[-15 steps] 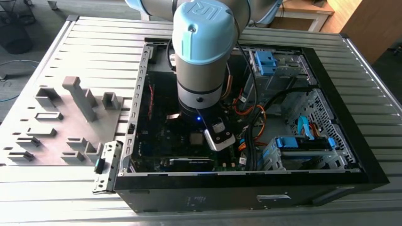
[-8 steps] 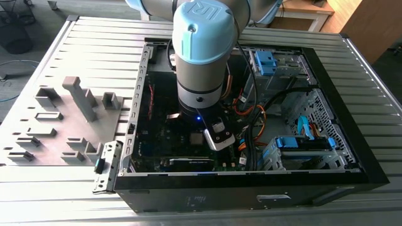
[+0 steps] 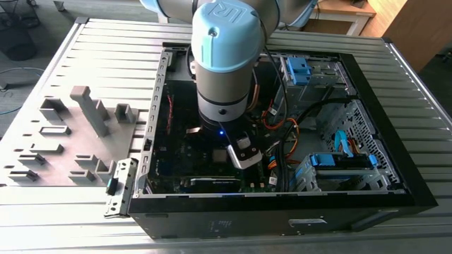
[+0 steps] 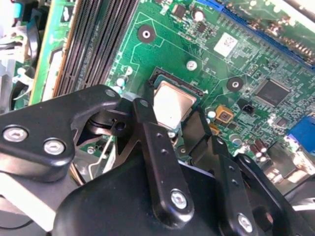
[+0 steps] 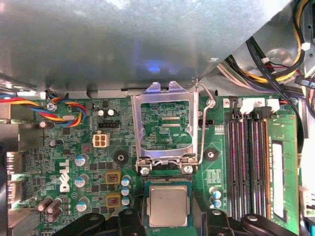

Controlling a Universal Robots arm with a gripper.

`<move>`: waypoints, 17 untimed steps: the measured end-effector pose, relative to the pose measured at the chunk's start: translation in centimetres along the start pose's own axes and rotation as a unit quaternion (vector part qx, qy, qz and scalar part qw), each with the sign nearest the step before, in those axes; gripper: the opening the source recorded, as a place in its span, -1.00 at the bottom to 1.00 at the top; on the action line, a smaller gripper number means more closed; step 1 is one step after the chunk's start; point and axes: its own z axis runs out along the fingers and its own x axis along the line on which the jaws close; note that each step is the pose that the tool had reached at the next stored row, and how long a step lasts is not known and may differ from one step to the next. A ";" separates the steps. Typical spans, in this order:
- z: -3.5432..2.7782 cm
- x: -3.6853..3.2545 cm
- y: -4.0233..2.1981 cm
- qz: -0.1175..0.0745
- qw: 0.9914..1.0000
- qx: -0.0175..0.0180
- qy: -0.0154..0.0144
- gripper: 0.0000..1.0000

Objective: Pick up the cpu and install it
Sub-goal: 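Place the cpu into insertion slot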

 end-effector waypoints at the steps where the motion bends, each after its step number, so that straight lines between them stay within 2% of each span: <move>1: 0.00 0.01 0.00 0.000 1.000 0.000 0.000 -0.06; 7: 0.01 0.00 0.00 -0.018 1.000 -0.001 0.000 -0.06; 17: 0.05 -0.13 -0.12 -0.011 1.000 0.000 0.000 -0.06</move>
